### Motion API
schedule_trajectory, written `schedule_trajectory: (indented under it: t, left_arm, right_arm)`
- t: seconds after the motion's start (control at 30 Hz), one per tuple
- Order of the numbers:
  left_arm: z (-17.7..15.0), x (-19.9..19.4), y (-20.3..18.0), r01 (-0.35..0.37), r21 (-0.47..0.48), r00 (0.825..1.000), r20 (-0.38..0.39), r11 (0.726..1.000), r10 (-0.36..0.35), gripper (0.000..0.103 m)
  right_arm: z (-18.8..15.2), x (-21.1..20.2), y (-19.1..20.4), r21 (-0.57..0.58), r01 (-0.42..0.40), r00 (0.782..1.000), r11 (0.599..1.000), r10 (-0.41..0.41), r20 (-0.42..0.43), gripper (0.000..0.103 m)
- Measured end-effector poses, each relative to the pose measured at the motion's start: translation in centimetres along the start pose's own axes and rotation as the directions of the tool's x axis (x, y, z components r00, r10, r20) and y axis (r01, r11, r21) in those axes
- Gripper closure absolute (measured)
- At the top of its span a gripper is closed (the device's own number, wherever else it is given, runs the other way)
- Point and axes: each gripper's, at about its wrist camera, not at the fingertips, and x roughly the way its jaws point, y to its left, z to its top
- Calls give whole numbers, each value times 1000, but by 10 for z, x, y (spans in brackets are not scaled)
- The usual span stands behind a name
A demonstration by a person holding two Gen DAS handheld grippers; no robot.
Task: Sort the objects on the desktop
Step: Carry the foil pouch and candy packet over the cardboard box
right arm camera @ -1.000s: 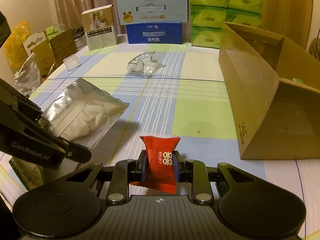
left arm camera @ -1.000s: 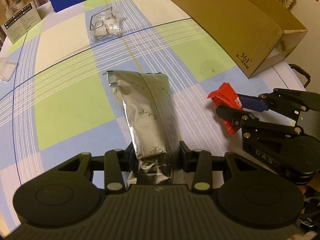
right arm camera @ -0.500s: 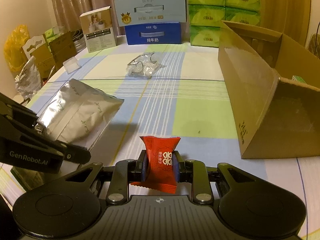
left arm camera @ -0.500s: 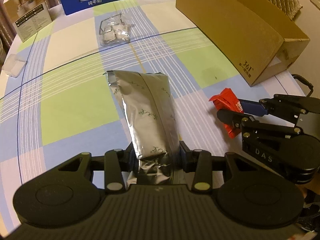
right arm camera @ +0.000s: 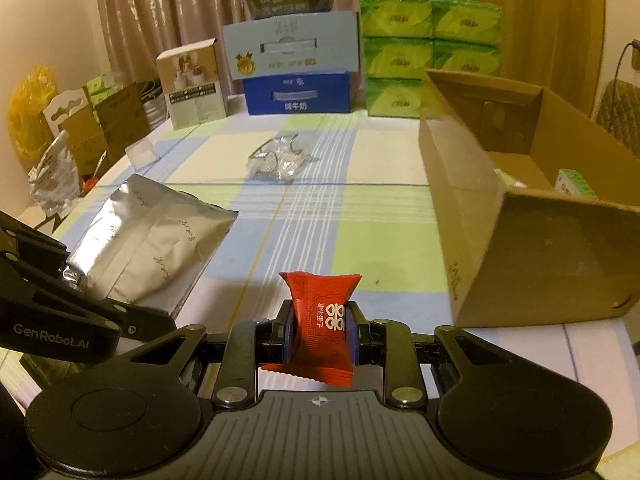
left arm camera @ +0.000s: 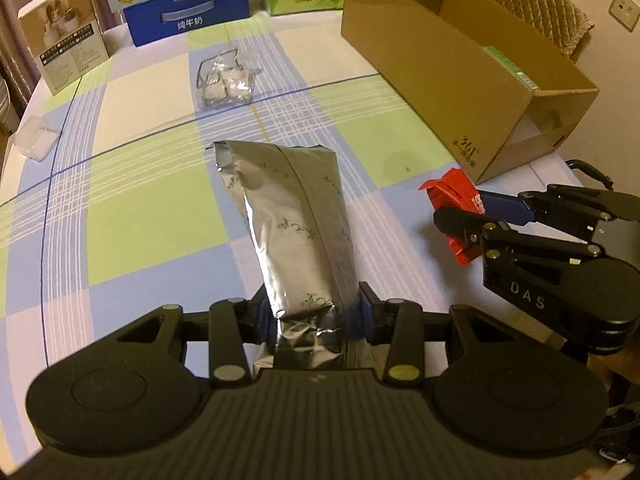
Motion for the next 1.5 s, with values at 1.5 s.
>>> schedule_trajectory:
  t: [1.5]
  left_arm:
    - [109, -54, -144, 112, 177, 980, 145, 978, -138, 66]
  right_arm:
    - [74, -124, -126, 87, 178, 971, 980, -189, 148, 80]
